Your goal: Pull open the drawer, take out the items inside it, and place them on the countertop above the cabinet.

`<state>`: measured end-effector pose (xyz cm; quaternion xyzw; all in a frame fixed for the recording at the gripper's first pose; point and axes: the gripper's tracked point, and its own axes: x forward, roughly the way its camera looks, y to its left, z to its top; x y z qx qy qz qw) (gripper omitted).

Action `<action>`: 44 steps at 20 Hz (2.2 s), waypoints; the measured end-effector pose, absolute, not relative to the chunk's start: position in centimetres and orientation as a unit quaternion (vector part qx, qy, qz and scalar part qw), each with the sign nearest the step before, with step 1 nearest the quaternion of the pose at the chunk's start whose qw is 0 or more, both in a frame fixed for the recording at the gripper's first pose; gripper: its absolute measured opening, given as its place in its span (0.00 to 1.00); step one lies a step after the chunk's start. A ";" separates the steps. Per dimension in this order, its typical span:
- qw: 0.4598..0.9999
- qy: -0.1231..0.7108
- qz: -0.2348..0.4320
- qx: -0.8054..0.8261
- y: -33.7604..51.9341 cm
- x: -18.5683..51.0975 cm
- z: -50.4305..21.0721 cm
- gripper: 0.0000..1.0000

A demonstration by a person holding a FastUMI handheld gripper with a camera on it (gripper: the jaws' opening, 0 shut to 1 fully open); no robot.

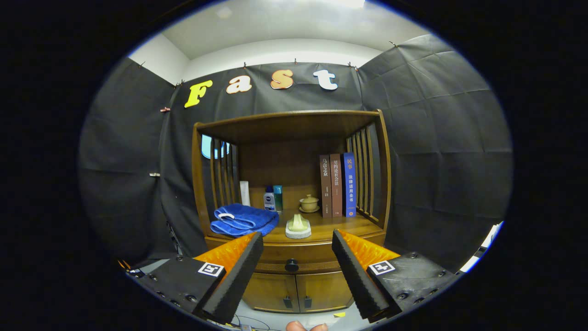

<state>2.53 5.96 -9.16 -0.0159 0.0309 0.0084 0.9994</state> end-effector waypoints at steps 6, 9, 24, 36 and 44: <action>1.000 0.021 0.005 -0.005 4.4 0.8 -7.0 0.98; 1.000 0.021 0.003 0.003 4.0 0.8 -7.0 0.98; 1.000 0.024 0.008 0.006 4.0 0.8 -7.6 0.99; 1.000 0.023 0.020 -0.002 5.3 0.5 -7.7 0.99; 1.000 0.023 0.018 0.001 5.2 0.5 -7.8 0.99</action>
